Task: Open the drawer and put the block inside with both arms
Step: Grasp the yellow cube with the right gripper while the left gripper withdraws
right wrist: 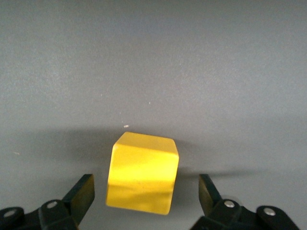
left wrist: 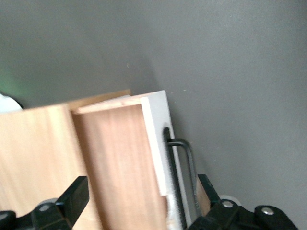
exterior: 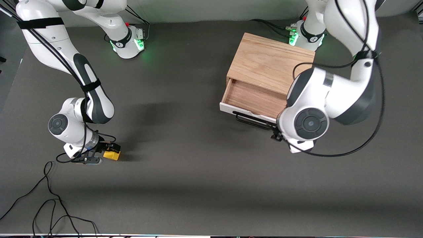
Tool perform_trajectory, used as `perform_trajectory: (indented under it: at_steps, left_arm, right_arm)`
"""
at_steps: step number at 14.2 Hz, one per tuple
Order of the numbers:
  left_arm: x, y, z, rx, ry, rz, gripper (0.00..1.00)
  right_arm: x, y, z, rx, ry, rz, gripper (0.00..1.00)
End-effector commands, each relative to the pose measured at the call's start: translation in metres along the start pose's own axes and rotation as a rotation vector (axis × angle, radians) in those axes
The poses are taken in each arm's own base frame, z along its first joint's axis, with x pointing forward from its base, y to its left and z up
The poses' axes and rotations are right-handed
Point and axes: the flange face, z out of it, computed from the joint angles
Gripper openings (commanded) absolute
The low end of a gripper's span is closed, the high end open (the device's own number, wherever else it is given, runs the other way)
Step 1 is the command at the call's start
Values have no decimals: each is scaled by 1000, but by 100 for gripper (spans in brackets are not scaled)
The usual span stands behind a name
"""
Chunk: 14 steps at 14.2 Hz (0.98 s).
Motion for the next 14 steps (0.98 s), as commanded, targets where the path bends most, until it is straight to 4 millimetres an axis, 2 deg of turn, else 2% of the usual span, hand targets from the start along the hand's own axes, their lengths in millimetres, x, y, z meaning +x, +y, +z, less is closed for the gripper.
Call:
perform_trajectory:
  at_steps: [1, 3, 4, 5, 6, 7, 9, 10, 12, 14]
  left_arm:
    - [14, -56, -48, 1, 38, 289, 100]
    - [43, -93, -55, -8, 42, 414, 100]
    - [56, -110, -57, -27, 46, 469, 100]
    - [60, -125, -57, -48, 64, 573, 100]
    - [71, -138, -53, -70, 82, 685, 100]
    - [79, -147, -48, -99, 111, 763, 100]
    - [80, -152, -40, -172, 208, 885, 100]
    - [80, -157, -45, -240, 306, 955, 100]
    - [88, -157, -61, -297, 411, 1046, 100]
    - [98, -163, -86, -337, 460, 1022, 100]
  right_arm:
    - [11, -1, 2, 8, 26, 16, 65]
    - [16, -1, 1, 8, 29, 18, 36]
    - [20, -3, -5, 10, 35, 25, 24]
    - [23, -9, -13, 14, 20, 20, 19]
    - [28, -14, -26, 21, -12, 34, 19]
    - [33, -21, -45, 28, -50, 61, 19]
    - [44, -64, -99, 47, -131, 105, 19]
    - [50, -92, -131, 41, -163, 131, 19]
    - [48, -162, -200, 17, -221, 169, 19]
    - [32, -232, -263, 9, -221, 206, 19]
